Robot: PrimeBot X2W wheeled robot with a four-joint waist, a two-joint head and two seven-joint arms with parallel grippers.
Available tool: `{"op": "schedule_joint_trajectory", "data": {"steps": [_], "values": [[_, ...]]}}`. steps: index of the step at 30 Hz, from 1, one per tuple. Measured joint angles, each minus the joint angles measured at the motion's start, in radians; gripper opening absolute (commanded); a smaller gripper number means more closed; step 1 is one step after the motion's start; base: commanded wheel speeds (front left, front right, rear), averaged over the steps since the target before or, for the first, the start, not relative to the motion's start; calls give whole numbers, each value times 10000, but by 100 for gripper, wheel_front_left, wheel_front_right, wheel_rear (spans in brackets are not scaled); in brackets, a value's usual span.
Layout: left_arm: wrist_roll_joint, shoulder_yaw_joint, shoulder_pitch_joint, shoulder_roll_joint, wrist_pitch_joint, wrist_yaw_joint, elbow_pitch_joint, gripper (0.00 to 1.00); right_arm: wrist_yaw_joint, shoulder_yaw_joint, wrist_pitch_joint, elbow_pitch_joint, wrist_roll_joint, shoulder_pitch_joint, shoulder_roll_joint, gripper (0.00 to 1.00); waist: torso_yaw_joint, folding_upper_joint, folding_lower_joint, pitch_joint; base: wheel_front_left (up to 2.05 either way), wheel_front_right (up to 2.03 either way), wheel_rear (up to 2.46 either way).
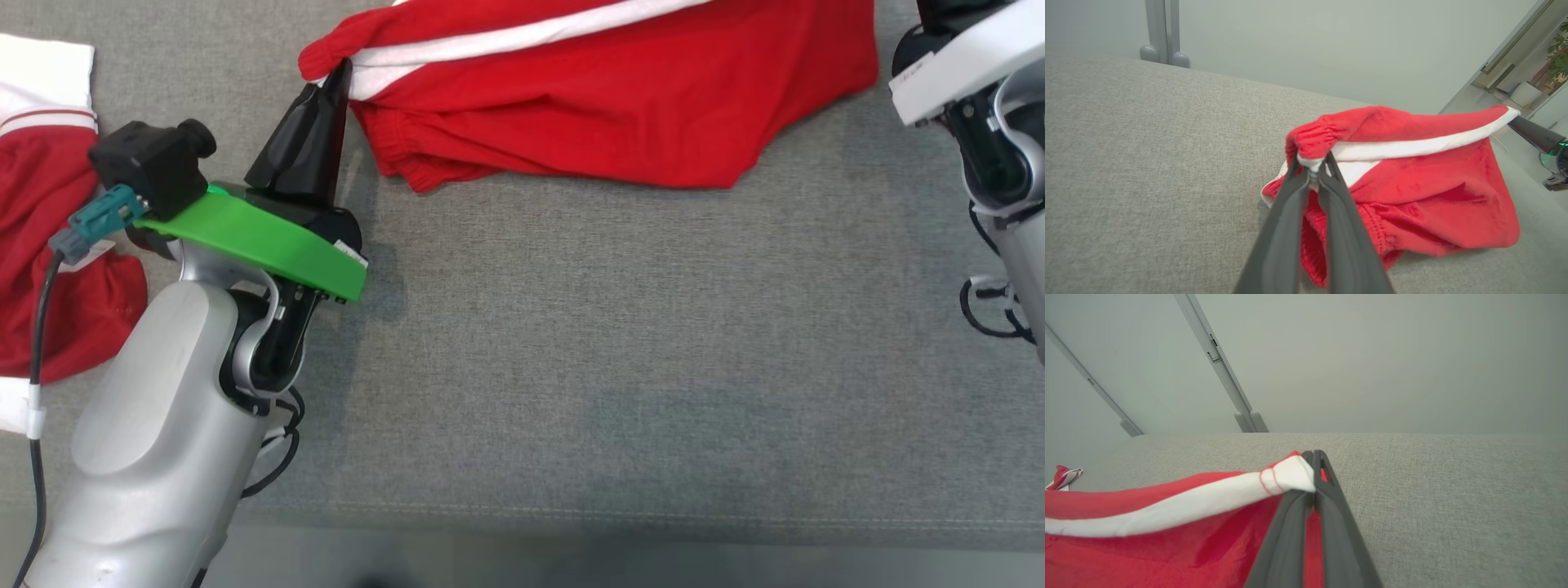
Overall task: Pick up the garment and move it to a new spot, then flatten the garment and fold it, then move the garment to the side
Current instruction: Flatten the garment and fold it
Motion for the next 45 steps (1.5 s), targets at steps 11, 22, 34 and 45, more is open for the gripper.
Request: {"op": "schedule_joint_trajectory", "data": {"steps": [11, 22, 34, 45], "values": [[-2, -136, -685, -472, -77, 40, 500, 0, -10, 27, 132, 1358, -265, -1448, 105, 0, 528, 0, 0, 585, 0, 0, 0], [2, -261, -1156, -709, -88, 25, 1308, 100, -102, 270, 46, 2725, -711, -2268, 472, 100, 712, 0, 0, 785, 0, 0, 0], [169, -84, -1239, -652, -441, -61, 2127, 100, -105, 282, -1024, 3971, -767, -2295, 951, 100, 497, 0, 1, 386, 0, 0, 0], [334, 35, -506, -209, -633, -174, 2794, 100, 98, 362, -1680, 4178, -765, -1268, 1511, 100, 159, 0, 0, -527, 0, 0, 0]]}}
